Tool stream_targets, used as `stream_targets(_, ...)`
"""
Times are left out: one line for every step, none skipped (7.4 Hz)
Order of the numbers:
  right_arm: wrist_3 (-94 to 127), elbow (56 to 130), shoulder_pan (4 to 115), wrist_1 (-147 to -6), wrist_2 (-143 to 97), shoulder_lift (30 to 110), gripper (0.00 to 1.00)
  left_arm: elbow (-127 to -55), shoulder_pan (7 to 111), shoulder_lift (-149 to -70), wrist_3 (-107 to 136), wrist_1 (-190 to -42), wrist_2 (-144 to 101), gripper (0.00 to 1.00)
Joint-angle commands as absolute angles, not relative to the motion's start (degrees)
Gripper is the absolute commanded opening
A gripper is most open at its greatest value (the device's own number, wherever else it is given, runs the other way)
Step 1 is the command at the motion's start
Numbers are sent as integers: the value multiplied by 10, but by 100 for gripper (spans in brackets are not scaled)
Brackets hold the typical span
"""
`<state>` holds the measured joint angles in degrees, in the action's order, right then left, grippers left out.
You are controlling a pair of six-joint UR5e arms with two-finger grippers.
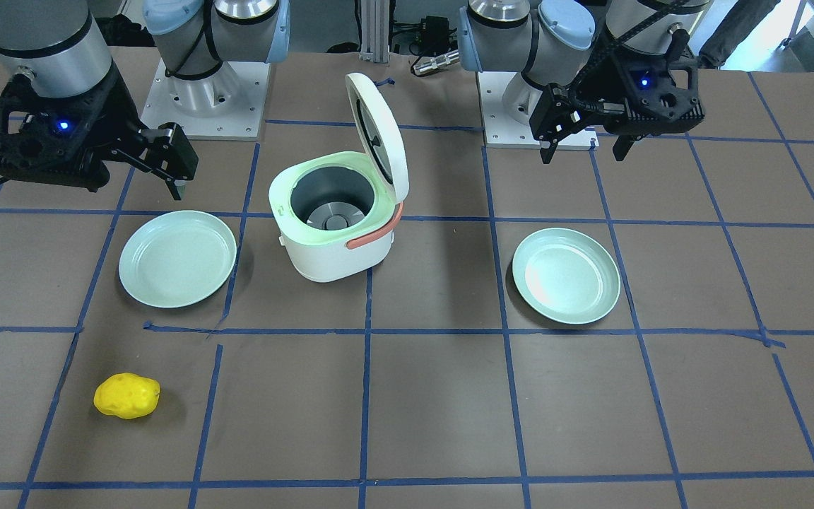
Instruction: Press rice cooker button
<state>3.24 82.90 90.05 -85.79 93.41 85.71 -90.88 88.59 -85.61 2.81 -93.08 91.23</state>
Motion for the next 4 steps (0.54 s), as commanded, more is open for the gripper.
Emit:
stream_targets(34, 834, 900, -862, 926, 859, 100, -909, 886, -856, 28, -931, 912, 100)
stream_targets(36, 833, 900, -863, 925, 859, 100, -909, 886, -856, 28, -931, 912, 100)
stream_targets(37, 833, 900, -864, 917, 859, 100, -909, 886, -856, 28, -931, 912, 100)
stream_targets(37, 833, 900, -866, 918, 859, 100, -909, 886, -856, 28, -931, 912, 100)
